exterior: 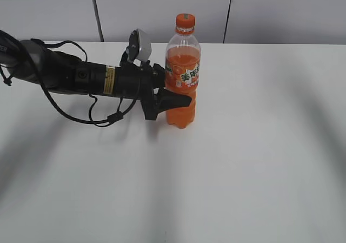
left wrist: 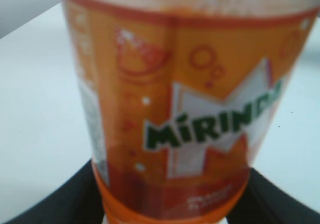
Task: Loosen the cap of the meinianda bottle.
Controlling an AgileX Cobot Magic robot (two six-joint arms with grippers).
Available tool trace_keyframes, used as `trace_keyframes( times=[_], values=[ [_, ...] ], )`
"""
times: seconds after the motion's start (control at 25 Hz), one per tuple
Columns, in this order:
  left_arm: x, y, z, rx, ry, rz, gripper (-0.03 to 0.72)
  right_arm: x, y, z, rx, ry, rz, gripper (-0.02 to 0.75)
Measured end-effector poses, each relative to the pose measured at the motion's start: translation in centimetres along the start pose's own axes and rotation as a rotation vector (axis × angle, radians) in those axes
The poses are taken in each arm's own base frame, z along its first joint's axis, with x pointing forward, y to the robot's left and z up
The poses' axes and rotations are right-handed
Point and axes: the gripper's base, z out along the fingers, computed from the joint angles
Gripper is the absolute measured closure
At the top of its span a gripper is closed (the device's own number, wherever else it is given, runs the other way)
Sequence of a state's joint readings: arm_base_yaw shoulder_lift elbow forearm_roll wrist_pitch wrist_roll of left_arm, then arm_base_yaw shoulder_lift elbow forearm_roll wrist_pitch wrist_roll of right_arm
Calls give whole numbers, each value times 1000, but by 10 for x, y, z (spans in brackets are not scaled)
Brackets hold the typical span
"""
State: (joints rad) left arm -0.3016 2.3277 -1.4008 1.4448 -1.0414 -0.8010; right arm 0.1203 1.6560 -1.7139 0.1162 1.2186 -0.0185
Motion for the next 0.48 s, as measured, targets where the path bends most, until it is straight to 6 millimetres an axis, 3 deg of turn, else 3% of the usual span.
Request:
trace_keyframes(
  times=[0.2,0.48],
  values=[
    [0,0,0,-1,1,0,283,-18,55,8,-59,-31,-145,303],
    [0,0,0,-1,1,0,283,-31,129,39,-146,-29,-282,303]
  ],
)
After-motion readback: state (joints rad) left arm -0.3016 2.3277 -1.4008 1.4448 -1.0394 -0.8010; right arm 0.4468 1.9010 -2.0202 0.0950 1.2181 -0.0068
